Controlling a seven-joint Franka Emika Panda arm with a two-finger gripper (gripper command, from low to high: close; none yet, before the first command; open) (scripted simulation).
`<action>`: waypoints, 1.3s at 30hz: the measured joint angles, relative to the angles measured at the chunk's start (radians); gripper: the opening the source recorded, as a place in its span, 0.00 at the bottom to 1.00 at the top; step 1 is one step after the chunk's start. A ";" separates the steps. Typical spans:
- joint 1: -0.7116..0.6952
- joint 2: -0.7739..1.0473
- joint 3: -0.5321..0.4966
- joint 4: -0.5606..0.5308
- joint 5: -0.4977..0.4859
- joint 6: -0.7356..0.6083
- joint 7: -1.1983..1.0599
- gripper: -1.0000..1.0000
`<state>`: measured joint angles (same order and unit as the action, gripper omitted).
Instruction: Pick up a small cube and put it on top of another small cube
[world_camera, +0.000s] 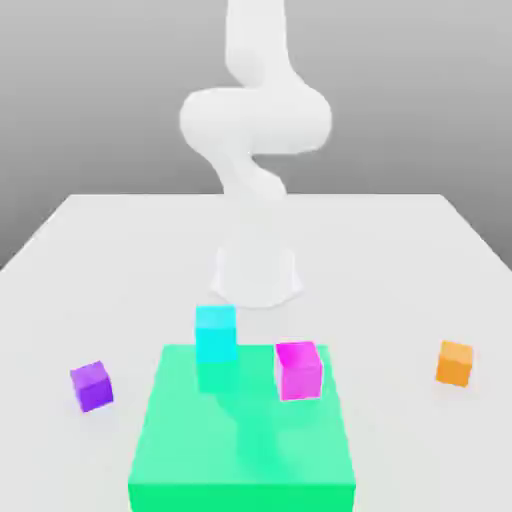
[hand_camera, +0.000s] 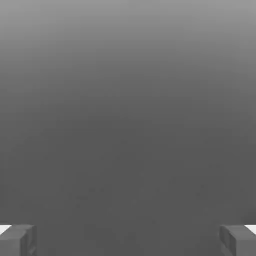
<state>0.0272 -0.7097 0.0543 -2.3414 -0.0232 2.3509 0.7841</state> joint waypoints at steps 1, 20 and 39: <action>0.012 0.040 0.024 -0.018 -0.011 0.022 -0.007 0.50; 0.316 0.731 0.364 -0.334 -0.165 0.413 -0.145 0.50; 0.564 1.059 0.136 -0.322 -0.426 0.644 0.018 0.00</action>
<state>0.5910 0.3497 0.1907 -2.6630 -0.4490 2.9945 0.8018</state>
